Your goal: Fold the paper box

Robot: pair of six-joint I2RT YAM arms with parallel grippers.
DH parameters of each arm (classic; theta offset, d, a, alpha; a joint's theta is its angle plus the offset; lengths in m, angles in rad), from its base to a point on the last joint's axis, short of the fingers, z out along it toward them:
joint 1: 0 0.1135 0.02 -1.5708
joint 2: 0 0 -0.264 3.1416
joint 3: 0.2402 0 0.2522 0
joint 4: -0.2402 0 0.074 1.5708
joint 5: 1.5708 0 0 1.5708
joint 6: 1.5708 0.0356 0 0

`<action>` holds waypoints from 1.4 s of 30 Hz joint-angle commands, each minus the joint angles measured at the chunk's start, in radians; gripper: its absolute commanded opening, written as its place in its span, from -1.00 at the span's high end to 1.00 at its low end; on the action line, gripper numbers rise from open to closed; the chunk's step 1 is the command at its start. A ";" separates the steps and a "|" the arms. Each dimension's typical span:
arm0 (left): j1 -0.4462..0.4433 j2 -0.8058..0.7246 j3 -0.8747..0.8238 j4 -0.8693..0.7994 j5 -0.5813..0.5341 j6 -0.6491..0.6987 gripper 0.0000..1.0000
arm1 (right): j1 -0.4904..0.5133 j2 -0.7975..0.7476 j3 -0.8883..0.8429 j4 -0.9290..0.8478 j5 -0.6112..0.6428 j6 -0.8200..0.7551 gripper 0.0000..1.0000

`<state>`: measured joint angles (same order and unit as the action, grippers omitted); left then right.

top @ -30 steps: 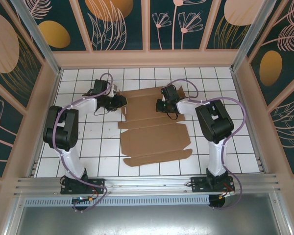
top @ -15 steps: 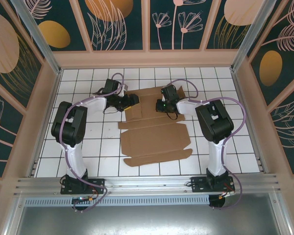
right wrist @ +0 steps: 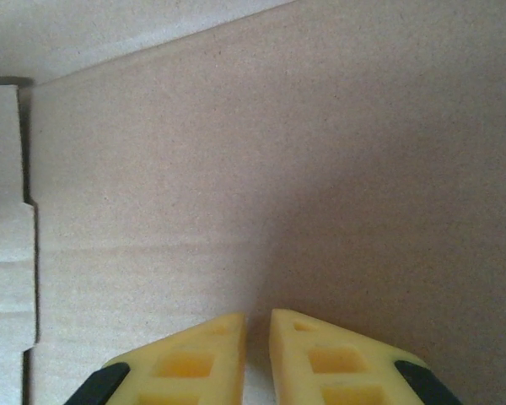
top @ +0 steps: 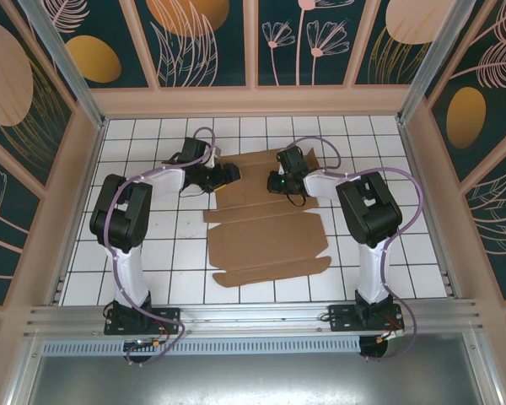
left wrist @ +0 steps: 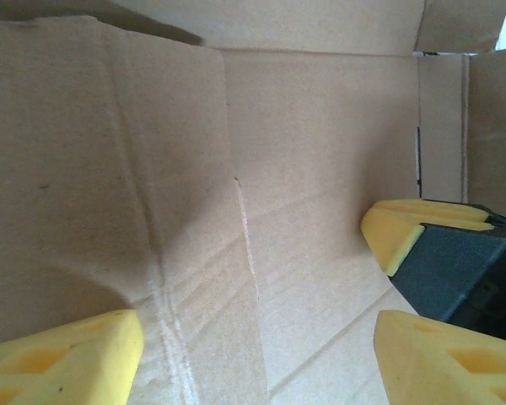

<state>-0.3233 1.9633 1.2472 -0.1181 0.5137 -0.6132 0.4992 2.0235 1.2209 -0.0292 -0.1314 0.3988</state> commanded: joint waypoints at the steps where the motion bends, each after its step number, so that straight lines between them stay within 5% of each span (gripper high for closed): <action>1: 0.008 -0.112 0.006 -0.117 -0.162 0.037 -0.44 | 0.009 0.030 -0.035 -0.127 -0.013 0.011 0.62; 9: 0.021 -0.279 -0.053 -0.239 -0.421 0.045 -0.34 | 0.009 0.029 -0.047 -0.123 -0.016 0.012 0.58; 24: 0.064 -0.270 -0.115 -0.166 -0.380 0.041 -0.02 | 0.012 0.051 -0.050 -0.118 -0.022 0.002 0.54; 31: 0.063 -0.144 -0.072 -0.176 -0.360 0.049 0.11 | 0.012 0.059 -0.041 -0.117 -0.025 0.007 0.55; 42: 0.057 -0.042 -0.067 -0.182 -0.424 0.049 0.14 | 0.021 0.064 -0.031 -0.136 -0.018 0.006 0.55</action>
<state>-0.2607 1.9156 1.1687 -0.2813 0.1139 -0.5766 0.4999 2.0247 1.2213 -0.0254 -0.1436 0.4011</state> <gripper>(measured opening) 0.434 0.223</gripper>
